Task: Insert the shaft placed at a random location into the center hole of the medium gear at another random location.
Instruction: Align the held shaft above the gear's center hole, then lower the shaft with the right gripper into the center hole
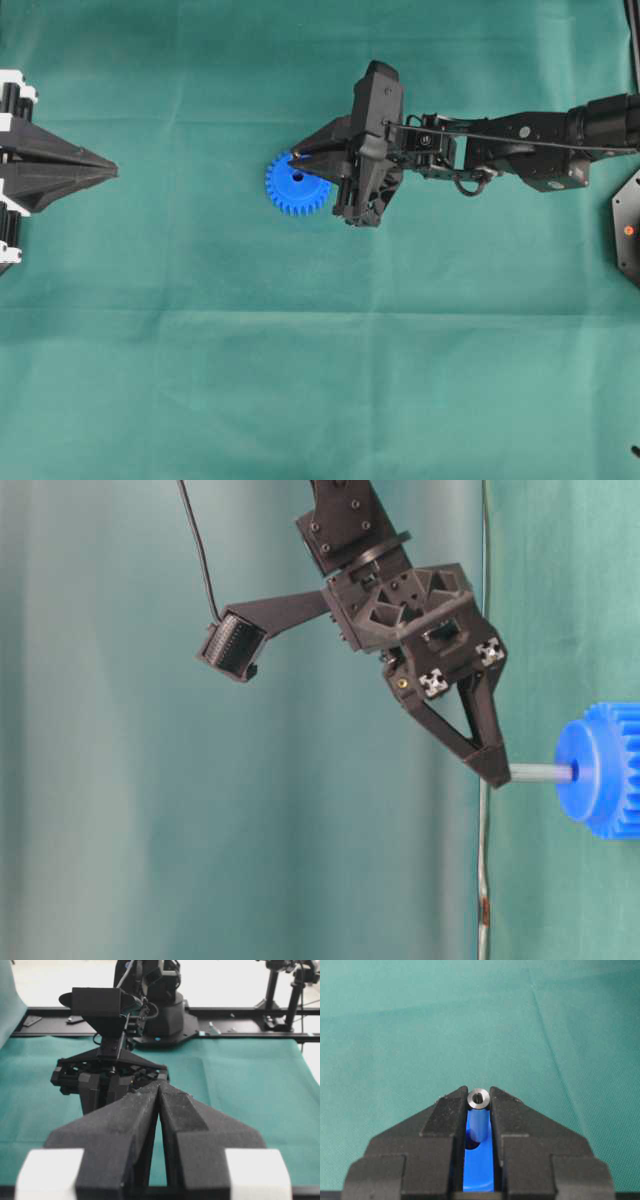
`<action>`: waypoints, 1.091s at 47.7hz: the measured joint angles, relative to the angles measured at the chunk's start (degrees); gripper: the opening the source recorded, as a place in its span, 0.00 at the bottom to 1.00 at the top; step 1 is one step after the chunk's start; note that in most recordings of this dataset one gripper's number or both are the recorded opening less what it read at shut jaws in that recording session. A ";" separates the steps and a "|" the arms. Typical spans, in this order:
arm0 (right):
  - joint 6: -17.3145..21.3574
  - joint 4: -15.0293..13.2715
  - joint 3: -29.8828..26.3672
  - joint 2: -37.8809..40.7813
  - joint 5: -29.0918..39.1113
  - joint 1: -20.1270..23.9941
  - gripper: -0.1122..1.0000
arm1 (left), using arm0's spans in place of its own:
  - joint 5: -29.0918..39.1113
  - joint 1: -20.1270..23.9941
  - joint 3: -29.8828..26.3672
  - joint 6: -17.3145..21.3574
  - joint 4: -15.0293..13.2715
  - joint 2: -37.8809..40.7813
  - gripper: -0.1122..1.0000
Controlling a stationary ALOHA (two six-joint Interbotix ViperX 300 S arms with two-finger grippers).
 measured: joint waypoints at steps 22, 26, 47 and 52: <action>0.00 -0.09 0.26 -2.90 0.88 0.00 0.22 | 0.00 0.09 0.00 0.00 -0.09 0.00 0.12; 0.00 0.00 0.26 -2.90 0.97 0.09 0.22 | 0.00 0.44 0.00 0.00 -0.09 -0.09 0.12; 0.00 0.00 0.00 0.35 0.97 0.35 0.22 | 0.09 0.70 0.00 0.00 0.00 0.00 0.12; 0.09 0.00 -0.35 0.88 0.53 0.44 0.22 | 0.18 0.79 0.00 0.00 0.00 0.00 0.12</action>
